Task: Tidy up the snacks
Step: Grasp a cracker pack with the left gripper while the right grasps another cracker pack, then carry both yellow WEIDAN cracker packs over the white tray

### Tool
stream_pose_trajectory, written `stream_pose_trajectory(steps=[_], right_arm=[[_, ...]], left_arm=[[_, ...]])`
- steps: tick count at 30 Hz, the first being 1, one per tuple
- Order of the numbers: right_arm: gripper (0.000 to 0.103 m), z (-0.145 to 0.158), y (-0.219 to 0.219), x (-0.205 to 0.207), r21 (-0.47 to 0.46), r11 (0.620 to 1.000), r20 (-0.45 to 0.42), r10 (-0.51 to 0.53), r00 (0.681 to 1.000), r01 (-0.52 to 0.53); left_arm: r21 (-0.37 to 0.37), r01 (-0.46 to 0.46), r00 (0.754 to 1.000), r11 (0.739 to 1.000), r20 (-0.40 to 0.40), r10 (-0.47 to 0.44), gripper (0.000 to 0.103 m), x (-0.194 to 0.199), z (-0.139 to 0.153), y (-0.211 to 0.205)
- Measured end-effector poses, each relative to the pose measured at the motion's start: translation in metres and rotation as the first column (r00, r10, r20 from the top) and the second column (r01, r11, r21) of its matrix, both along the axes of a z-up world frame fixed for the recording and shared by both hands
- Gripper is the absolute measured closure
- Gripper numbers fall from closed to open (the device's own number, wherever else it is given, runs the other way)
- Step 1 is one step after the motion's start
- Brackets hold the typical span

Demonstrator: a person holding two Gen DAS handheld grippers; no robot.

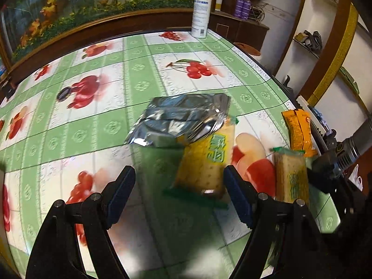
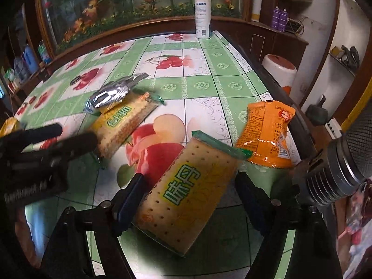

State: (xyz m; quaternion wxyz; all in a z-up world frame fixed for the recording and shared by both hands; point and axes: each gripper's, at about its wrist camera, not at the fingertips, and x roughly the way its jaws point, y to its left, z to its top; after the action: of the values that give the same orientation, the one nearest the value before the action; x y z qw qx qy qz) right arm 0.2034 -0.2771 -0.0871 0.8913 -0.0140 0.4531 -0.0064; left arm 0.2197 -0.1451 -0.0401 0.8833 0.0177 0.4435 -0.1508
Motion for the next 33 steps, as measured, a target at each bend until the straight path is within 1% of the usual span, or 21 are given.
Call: stream_pose_trajectory(steps=[3, 5, 6, 7, 8, 9, 10, 11, 12, 14, 17, 20, 22, 27, 30, 33], right_arm=[[0.023, 0.0, -0.002, -0.004, 0.005, 1.0, 0.004, 0.001, 1.0, -0.001], [0.023, -0.001, -0.002, -0.006, 0.003, 1.0, 0.008, 0.003, 1.0, -0.003], [0.023, 0.0, -0.002, -0.006, 0.002, 1.0, 0.009, 0.004, 1.0, -0.004], [0.023, 0.0, -0.002, -0.006, 0.001, 1.0, 0.008, 0.005, 1.0, -0.005], [0.025, 0.0, -0.002, -0.006, -0.001, 1.0, 0.011, 0.006, 1.0, -0.006], [0.03, 0.001, -0.002, -0.007, -0.001, 1.0, 0.015, 0.009, 1.0, -0.009], [0.039, 0.002, -0.002, -0.008, -0.006, 1.0, 0.022, 0.011, 1.0, -0.011], [0.044, 0.002, -0.002, -0.009, -0.001, 1.0, 0.028, 0.015, 1.0, -0.015], [0.055, 0.003, -0.002, -0.01, 0.006, 1.0, 0.031, 0.019, 0.999, -0.019], [0.055, 0.003, 0.001, -0.011, -0.014, 1.0, 0.034, 0.028, 0.999, -0.028], [0.055, 0.004, 0.005, -0.013, -0.002, 0.999, 0.035, 0.051, 0.998, -0.051], [0.055, 0.004, 0.011, -0.021, 0.028, 0.997, 0.041, 0.076, 0.996, -0.077], [0.055, 0.004, 0.016, -0.027, 0.052, 0.994, 0.042, 0.097, 0.994, -0.099], [0.055, 0.01, 0.035, -0.043, 0.113, 0.981, 0.06, 0.154, 0.986, -0.16], [0.055, 0.014, 0.049, -0.051, 0.15, 0.968, 0.069, 0.194, 0.979, -0.202], [0.055, 0.018, 0.067, -0.06, 0.155, 0.958, 0.079, 0.233, 0.969, -0.242]], left_arm=[[0.007, 0.036, 0.999, 0.999, -0.022, -0.036, 0.025, 0.007, -0.005, -0.015], [0.043, 0.047, 0.999, 0.998, -0.027, -0.046, 0.025, 0.01, -0.013, -0.025], [0.084, 0.04, 0.999, 0.996, 0.015, -0.041, 0.023, 0.008, -0.014, -0.03], [0.084, 0.04, 0.998, 0.996, 0.036, -0.043, 0.023, 0.006, -0.014, -0.031], [0.066, 0.037, 0.999, 0.997, 0.032, -0.039, 0.026, 0.007, -0.014, -0.028], [0.063, 0.028, 0.999, 0.998, 0.041, -0.031, 0.041, 0.006, -0.013, -0.026], [0.065, 0.033, 0.998, 0.997, 0.048, -0.036, 0.052, 0.005, -0.012, -0.024], [0.074, 0.039, 0.998, 0.996, 0.047, -0.043, 0.058, 0.004, -0.011, -0.022], [0.085, 0.041, 0.998, 0.996, 0.048, -0.045, 0.058, 0.002, -0.01, -0.02], [0.104, 0.044, 0.997, 0.994, 0.061, -0.05, 0.058, -0.005, -0.011, -0.014], [0.09, 0.036, 0.998, 0.995, 0.052, -0.04, 0.059, -0.018, -0.012, 0.005], [0.093, 0.013, 0.998, 0.996, 0.055, -0.018, 0.059, -0.033, -0.013, 0.027], [0.072, -0.001, 0.999, 0.997, 0.051, -0.003, 0.059, -0.044, -0.011, 0.045], [0.029, -0.06, 0.996, 0.998, 0.069, 0.057, 0.059, -0.075, -0.001, 0.094], [0.026, -0.107, 0.99, 0.994, 0.098, 0.104, 0.059, -0.094, 0.007, 0.122], [0.031, -0.16, 0.981, 0.987, 0.116, 0.155, 0.059, -0.11, 0.012, 0.147]])
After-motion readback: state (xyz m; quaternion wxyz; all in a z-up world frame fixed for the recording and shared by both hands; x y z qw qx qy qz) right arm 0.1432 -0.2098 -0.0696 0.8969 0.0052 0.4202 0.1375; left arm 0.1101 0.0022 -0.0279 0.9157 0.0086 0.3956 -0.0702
